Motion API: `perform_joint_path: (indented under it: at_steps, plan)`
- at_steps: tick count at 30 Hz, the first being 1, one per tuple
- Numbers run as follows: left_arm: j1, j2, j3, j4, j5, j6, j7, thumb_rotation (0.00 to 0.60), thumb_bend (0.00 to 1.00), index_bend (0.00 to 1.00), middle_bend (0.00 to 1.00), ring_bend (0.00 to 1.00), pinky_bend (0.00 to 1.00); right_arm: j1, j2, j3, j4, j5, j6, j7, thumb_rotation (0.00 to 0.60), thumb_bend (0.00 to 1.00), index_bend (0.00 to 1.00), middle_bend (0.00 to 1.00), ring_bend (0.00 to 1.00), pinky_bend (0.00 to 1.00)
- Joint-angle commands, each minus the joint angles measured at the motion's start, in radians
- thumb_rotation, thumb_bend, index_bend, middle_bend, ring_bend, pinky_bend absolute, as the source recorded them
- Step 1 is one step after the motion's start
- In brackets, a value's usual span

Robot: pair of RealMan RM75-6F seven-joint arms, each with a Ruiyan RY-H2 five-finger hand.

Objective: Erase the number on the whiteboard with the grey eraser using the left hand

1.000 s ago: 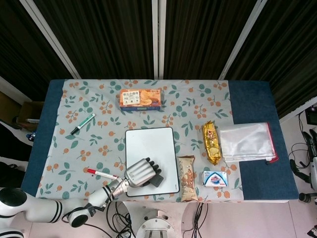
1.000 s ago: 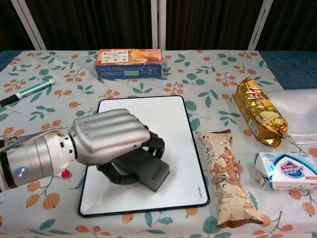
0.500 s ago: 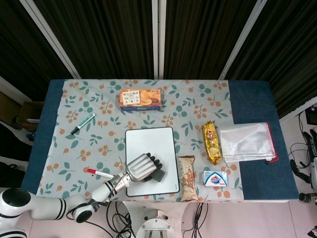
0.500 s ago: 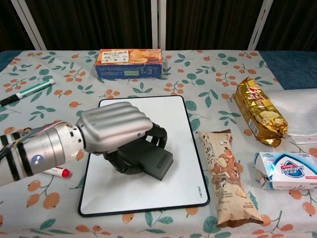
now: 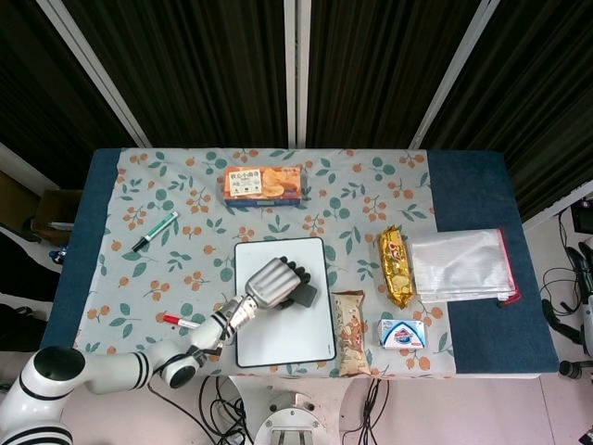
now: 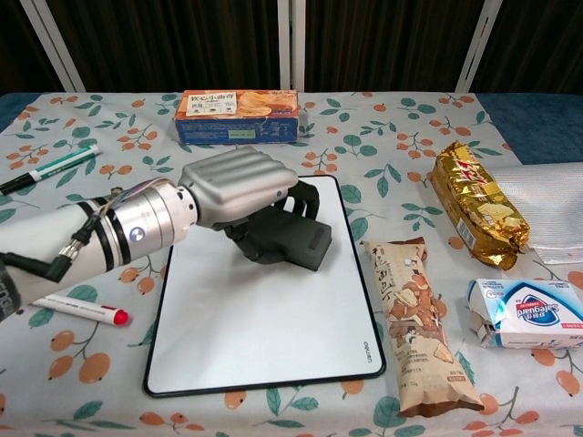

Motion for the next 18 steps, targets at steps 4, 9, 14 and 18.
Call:
perform_joint_path:
  at_steps: [4,9,14,18]
  plan:
    - [-0.005,0.013,-0.048,0.081,-0.008,0.043,-0.086,0.6,0.35,0.76,0.67,0.53,0.54,-0.001,0.01,-0.001,-0.011,0.001,-0.001,0.008,0.6,0.26,0.0,0.0,0.0,0.0]
    - [0.004,0.061,-0.08,0.104,-0.011,0.087,-0.132,0.6,0.35,0.76,0.67,0.53,0.54,0.0,0.02,-0.013,-0.033,-0.016,-0.008,0.034,0.6,0.26,0.0,0.0,0.0,0.0]
    - [0.052,0.177,-0.093,0.011,-0.017,0.155,-0.152,0.6,0.35,0.75,0.66,0.53,0.54,0.006,0.019,-0.013,-0.038,-0.015,-0.018,0.026,0.6,0.26,0.0,0.0,0.0,0.0]
    - [0.118,0.299,-0.044,-0.114,-0.016,0.174,-0.151,0.6,0.34,0.75,0.66,0.53,0.55,0.016,0.012,-0.012,-0.031,-0.01,-0.032,0.016,0.6,0.26,0.0,0.0,0.0,0.0]
